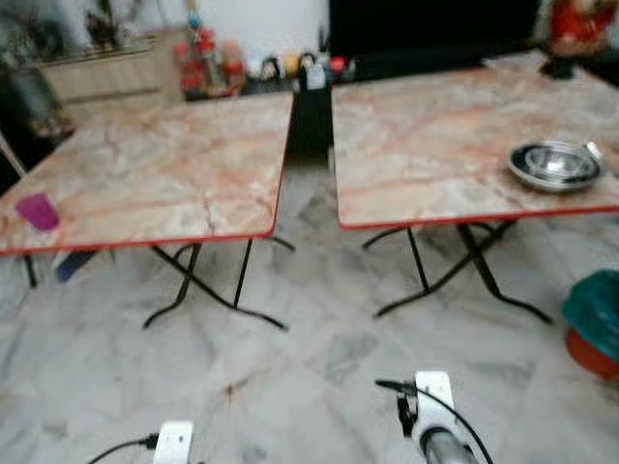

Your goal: Setting the table

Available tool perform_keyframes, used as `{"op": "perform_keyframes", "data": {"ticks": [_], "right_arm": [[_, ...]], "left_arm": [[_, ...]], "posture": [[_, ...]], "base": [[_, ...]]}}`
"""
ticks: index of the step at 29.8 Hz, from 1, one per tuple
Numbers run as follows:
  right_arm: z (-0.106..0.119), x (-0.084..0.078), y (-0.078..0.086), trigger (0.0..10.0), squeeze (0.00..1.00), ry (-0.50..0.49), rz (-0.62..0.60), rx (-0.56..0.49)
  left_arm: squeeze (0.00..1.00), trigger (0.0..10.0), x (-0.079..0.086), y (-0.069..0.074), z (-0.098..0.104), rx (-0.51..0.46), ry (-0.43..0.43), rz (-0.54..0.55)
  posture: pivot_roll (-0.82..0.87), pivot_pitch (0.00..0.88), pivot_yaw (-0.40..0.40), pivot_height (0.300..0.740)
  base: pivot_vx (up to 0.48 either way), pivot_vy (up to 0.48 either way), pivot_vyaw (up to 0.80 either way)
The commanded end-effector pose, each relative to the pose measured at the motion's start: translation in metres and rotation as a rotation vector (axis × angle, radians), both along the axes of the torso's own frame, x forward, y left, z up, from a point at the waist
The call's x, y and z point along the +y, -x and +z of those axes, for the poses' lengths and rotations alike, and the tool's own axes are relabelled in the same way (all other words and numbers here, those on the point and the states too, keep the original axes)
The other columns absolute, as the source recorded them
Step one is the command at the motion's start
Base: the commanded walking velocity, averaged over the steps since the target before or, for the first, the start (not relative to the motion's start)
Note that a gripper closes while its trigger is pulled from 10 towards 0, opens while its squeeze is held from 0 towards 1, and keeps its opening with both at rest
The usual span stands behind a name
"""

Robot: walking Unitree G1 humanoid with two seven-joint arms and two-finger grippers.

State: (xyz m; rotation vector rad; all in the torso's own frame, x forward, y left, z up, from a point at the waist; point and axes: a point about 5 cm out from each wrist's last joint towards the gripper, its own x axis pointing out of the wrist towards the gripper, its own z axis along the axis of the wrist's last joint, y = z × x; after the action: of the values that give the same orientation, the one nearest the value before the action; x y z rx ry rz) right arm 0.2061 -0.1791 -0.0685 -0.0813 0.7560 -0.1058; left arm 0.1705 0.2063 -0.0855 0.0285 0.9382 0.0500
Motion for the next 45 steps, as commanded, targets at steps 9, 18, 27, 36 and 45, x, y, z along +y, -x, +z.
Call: {"op": "perform_keyframes", "data": {"ticks": [9,18,27,36,45], "right_arm": [[-0.01,-0.004,0.017,10.0,0.0,0.025,0.018,0.077],[-0.011,-0.003,0.019,10.0,0.0,0.002,-0.009,0.084],[-0.011,-0.003,0.019,10.0,0.0,-0.002,-0.014,0.09],[-0.012,-0.004,0.02,10.0,0.0,-0.016,-0.031,0.088],[-0.01,-0.007,0.017,10.0,0.0,-0.015,-0.036,0.071]], "left_arm": [[0.0,10.0,-0.005,-0.008,0.003,-0.017,0.006,-0.003],[0.0,10.0,-0.004,-0.008,0.003,-0.016,0.005,0.002],[0.0,10.0,-0.004,-0.006,0.002,-0.006,0.0,-0.006],[0.0,10.0,-0.003,-0.006,0.002,-0.005,-0.002,-0.005],[0.0,10.0,-0.005,-0.004,0.001,0.0,0.001,-0.002]], "posture": [[-0.07,0.0,0.121,0.74],[-0.07,0.0,0.122,0.74],[-0.07,0.0,0.128,0.74],[-0.06,0.0,0.122,0.74],[-0.06,0.0,0.118,0.74]], "base": [[0.0,0.38,-0.23],[0.0,0.382,0.0],[0.0,0.382,0.0],[0.0,0.384,0.0],[0.0,0.382,0.0]]}}
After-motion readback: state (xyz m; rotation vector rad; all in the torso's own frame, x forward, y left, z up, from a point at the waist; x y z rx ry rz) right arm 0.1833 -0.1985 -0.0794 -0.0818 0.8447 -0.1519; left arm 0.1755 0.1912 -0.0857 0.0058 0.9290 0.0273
